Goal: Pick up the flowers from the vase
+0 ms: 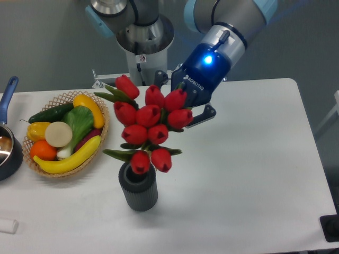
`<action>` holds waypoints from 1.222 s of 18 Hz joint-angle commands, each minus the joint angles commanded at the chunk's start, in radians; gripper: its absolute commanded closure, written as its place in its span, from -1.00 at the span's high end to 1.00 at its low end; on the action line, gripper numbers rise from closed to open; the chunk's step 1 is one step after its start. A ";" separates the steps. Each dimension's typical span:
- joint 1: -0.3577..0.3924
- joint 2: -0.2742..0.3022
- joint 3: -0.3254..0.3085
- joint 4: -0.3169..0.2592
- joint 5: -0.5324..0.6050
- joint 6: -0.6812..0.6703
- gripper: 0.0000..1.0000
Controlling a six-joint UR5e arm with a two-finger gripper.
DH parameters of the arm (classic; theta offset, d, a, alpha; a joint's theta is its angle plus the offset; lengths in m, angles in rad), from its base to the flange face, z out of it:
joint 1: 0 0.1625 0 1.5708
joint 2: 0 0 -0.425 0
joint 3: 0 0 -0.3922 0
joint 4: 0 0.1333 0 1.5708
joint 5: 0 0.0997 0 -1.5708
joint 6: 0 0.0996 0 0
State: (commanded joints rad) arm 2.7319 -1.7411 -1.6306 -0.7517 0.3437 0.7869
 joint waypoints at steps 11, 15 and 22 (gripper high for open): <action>0.114 -0.104 0.057 0.000 -0.031 0.086 -0.40; 0.112 -0.127 0.072 0.000 -0.029 0.097 -0.40; 0.114 -0.135 0.069 0.000 -0.023 0.121 -0.40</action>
